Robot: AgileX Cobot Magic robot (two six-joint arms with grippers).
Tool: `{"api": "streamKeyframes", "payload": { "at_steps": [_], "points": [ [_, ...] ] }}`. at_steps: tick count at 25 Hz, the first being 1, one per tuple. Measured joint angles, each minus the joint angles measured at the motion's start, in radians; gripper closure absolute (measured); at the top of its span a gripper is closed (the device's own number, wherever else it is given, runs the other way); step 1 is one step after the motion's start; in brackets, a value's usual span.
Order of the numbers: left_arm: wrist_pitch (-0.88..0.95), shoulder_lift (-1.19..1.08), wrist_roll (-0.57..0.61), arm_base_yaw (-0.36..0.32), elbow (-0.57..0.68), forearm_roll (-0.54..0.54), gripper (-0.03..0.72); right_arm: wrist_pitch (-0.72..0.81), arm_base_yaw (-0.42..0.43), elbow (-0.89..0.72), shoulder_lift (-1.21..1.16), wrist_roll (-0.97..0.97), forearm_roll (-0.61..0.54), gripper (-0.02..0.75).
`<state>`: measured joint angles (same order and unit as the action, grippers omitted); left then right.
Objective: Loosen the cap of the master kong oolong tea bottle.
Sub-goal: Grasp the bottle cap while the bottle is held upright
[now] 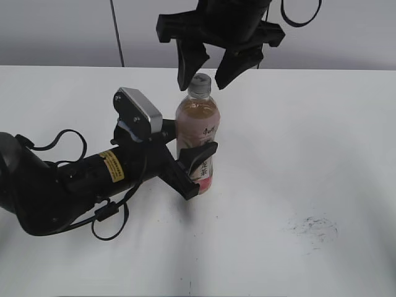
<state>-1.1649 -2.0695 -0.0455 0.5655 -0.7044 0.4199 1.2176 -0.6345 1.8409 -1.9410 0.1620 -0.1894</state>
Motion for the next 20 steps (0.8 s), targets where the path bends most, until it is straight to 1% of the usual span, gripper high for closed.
{"api": "streamKeyframes", "payload": {
  "at_steps": [2,4,6,8,9,11,13,16,20],
  "points": [
    [0.0,0.0,0.0,0.0,0.0,0.0,0.299,0.0,0.0,0.0,-0.004,0.0,0.0,0.278],
    [0.0,0.0,0.0,0.0,0.0,0.0,0.299,0.0,0.0,0.0,-0.004,0.001,0.001,0.299],
    [0.0,0.0,0.0,0.0,0.0,0.0,0.299,0.0,0.0,0.0,-0.004,0.0,0.005,0.353],
    [0.0,0.0,0.0,0.0,0.0,0.0,0.299,0.0,0.0,0.0,-0.004,-0.02,0.006,0.456],
    [0.0,0.0,0.0,0.0,0.0,0.0,0.299,0.0,-0.001,0.0,-0.004,-0.038,0.006,0.468],
    [0.0,0.0,0.0,0.0,0.0,0.0,0.299,0.0,-0.001,0.0,-0.004,-0.113,0.006,0.468],
    [0.0,0.0,-0.003,0.0,0.0,0.0,0.301,0.0,-0.001,0.0,-0.004,-0.241,0.006,0.468],
    [0.0,0.0,-0.006,0.0,0.0,0.0,0.3,0.0,-0.001,0.0,-0.004,-0.535,0.002,0.468],
    [-0.002,0.0,-0.006,0.0,0.001,0.001,0.3,0.0,-0.001,0.001,-0.004,-1.079,-0.011,0.468]
  ]
}}
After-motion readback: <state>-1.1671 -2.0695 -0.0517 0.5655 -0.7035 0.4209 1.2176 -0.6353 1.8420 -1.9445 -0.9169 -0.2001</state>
